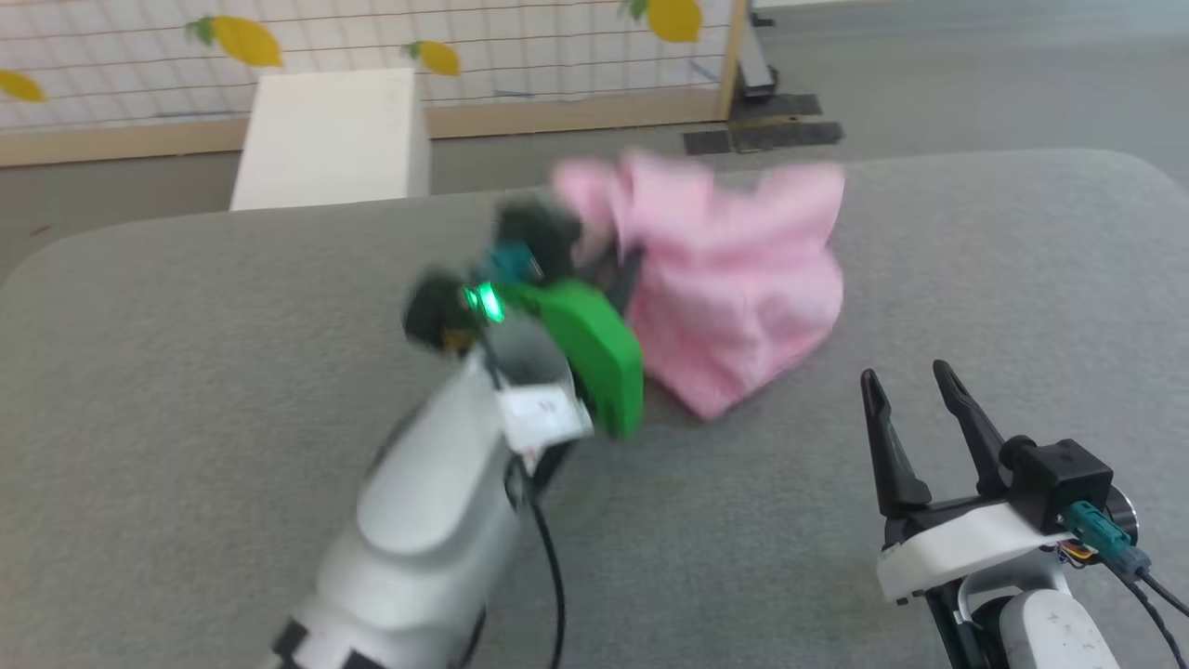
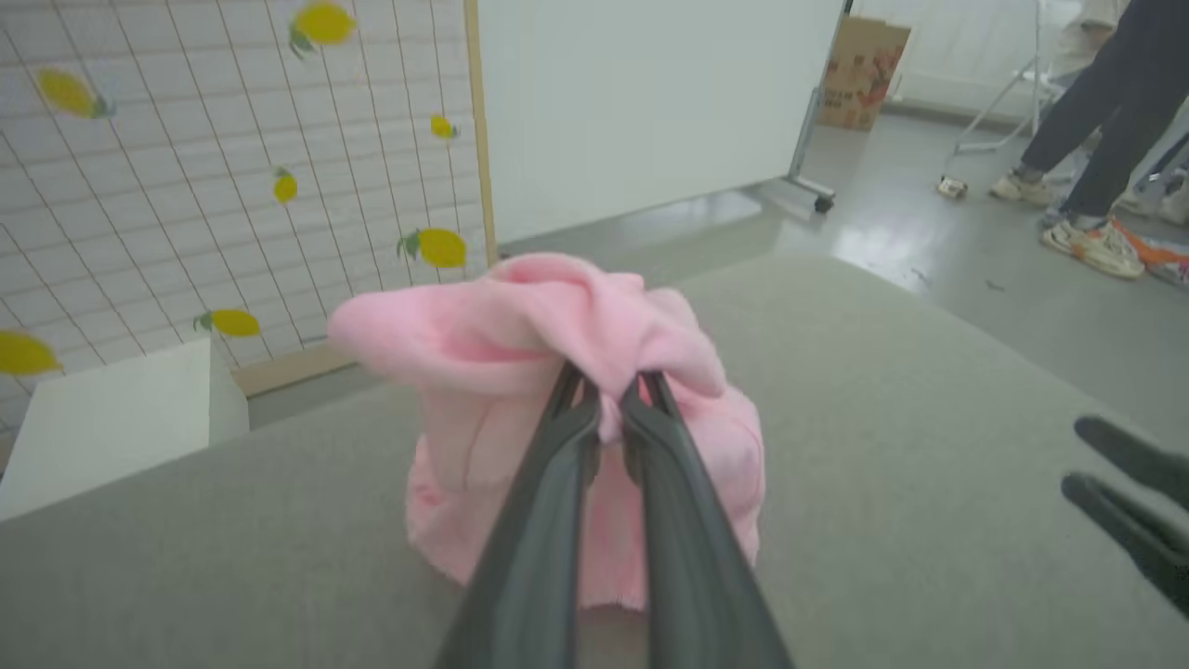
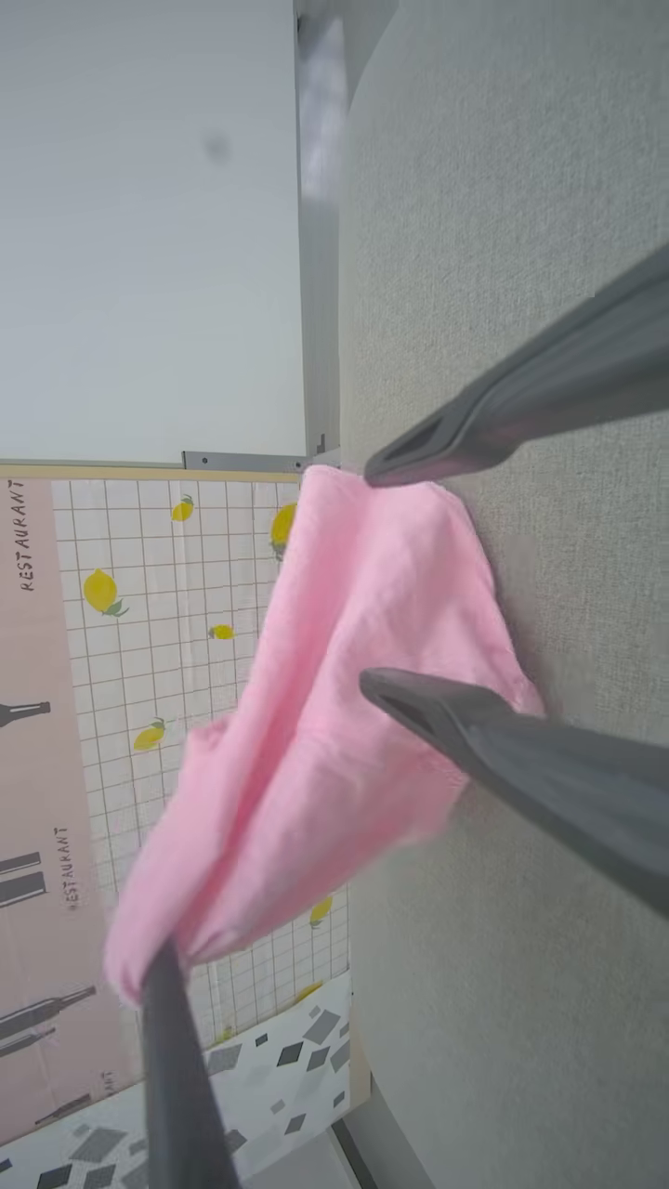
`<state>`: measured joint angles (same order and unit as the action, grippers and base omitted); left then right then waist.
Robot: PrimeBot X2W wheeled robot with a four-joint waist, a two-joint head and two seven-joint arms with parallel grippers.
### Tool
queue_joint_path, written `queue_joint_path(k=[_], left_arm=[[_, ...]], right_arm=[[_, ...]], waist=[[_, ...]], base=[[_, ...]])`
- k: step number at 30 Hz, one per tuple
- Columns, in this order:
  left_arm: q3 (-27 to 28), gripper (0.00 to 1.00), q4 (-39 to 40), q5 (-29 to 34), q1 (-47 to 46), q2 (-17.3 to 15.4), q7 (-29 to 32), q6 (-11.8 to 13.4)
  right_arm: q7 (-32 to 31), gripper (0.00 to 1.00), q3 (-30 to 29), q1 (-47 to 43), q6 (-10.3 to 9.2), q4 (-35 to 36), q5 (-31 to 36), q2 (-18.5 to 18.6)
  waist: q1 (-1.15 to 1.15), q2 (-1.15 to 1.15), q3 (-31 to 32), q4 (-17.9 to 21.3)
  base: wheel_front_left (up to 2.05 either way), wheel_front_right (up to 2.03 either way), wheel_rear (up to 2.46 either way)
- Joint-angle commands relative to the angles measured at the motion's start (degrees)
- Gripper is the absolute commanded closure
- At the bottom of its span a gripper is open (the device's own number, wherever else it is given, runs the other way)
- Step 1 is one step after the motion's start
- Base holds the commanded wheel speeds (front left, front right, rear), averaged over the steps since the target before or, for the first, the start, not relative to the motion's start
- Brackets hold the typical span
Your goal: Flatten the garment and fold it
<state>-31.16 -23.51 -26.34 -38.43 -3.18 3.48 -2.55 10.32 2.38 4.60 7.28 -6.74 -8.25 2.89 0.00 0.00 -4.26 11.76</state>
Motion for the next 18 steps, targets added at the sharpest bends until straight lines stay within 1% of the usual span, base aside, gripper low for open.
queue_joint_path(k=[1,6,11,12,13,14,17,18], left_arm=[[-1.44,1.0,-1.9,-0.45,1.75,0.1,1.7,-0.35],[-7.88,1.0,-10.66,-2.89,6.64,0.22,11.48,-2.17],[-11.74,1.0,-15.71,-7.56,10.21,0.28,19.89,-3.5],[-11.91,0.69,-15.84,-8.57,10.57,0.28,20.32,-3.57],[-11.71,0.24,-15.64,-9.14,10.71,0.28,19.67,-3.35],[-11.2,0.0,-15.21,-9.61,10.78,0.29,17.98,-2.82],[-9.32,0.0,-13.62,-10.31,10.96,0.29,11.93,-1.55],[-8.2,0.0,-12.57,-10.4,11.02,0.29,8.65,-1.03]], right_arm=[[-0.12,0.0,0.21,-0.17,0.21,0.21,-0.31,-0.02],[0.08,0.0,0.69,-0.15,0.21,-0.08,-0.7,-0.02],[0.1,0.0,0.66,-0.24,0.21,-0.38,-0.72,-0.02],[0.04,0.0,0.57,-0.25,0.21,-0.45,-0.66,-0.02],[0.01,0.0,0.53,-0.26,0.21,-0.49,-0.64,-0.02],[-0.02,0.0,0.5,-0.28,0.21,-0.55,-0.6,-0.02],[-0.12,0.0,0.64,-0.48,0.21,-0.56,-0.54,-0.02],[-0.18,0.0,0.67,-0.58,0.21,-0.53,-0.51,-0.02]], waist=[[0.0,0.0,-0.74,2.61],[0.0,0.0,-1.23,3.78],[0.0,0.0,-1.27,3.64],[0.0,0.0,-1.16,3.4],[0.0,0.0,-1.02,3.16],[0.0,0.0,-0.81,2.81],[0.0,0.0,-0.05,1.81],[0.0,0.0,0.23,1.4]], base=[[0.0,0.0,0.0],[0.0,0.0,0.0],[0.0,0.0,0.0],[0.0,0.0,0.0],[0.0,0.0,0.0],[0.0,0.0,0.0],[0.0,0.0,0.0],[0.0,0.0,0.0]])
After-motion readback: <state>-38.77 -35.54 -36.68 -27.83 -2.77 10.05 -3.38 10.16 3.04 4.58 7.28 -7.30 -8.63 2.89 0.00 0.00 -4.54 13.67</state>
